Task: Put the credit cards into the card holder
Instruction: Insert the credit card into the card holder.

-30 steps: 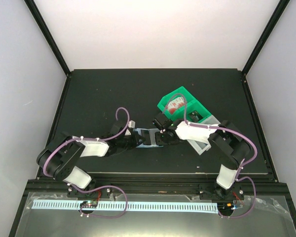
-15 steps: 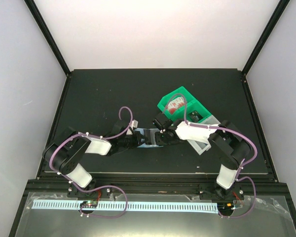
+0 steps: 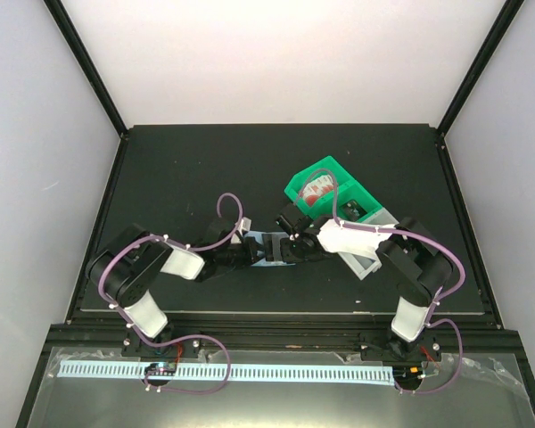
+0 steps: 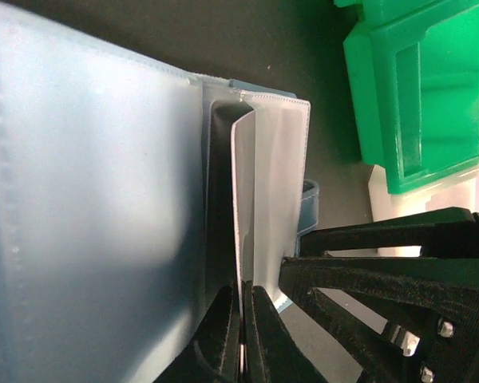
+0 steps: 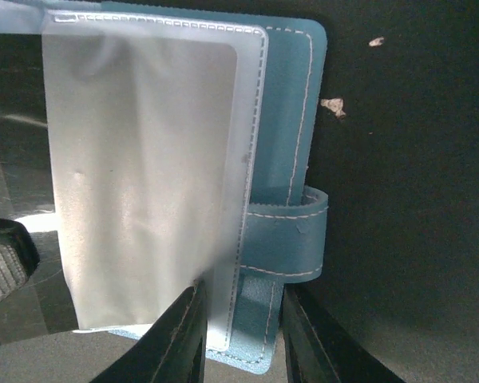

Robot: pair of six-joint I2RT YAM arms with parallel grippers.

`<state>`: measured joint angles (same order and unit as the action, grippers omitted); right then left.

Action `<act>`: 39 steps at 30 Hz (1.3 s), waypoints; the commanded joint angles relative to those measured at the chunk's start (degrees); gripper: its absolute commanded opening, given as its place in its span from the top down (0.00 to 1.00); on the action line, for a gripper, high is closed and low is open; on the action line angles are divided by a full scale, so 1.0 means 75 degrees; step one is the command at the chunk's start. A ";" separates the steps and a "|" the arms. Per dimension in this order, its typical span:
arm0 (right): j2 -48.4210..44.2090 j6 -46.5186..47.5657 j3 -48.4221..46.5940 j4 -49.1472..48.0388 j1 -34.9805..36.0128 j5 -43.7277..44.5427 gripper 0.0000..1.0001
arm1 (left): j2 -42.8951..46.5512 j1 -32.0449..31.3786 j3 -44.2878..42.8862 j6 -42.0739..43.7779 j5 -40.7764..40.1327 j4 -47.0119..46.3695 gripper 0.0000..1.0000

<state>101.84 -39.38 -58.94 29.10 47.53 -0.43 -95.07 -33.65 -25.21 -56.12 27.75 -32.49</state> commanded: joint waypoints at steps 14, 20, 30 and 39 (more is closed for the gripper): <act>0.0179 -0.0129 0.0348 -0.0072 0.0014 -0.0026 0.70 | 0.0657 -0.0285 -0.0237 0.1129 -0.0819 0.2123 0.73; 0.0243 -0.0088 0.0337 -0.0114 0.0014 -0.0092 0.70 | 0.1329 -0.0291 -0.0631 0.1722 -0.1148 0.3802 0.58; 0.0270 -0.0085 0.0333 -0.0195 0.0009 -0.0133 0.70 | 0.1128 -0.0294 -0.0983 0.2018 -0.1448 0.3979 0.73; 0.0331 -0.0081 0.0387 -0.0282 0.0008 -0.0176 0.71 | 0.0570 -0.0284 -0.1163 0.2019 -0.1114 0.3133 0.76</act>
<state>101.54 -39.72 -58.24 27.66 47.53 -0.60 -88.16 -35.66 -32.21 -41.91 18.68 -6.63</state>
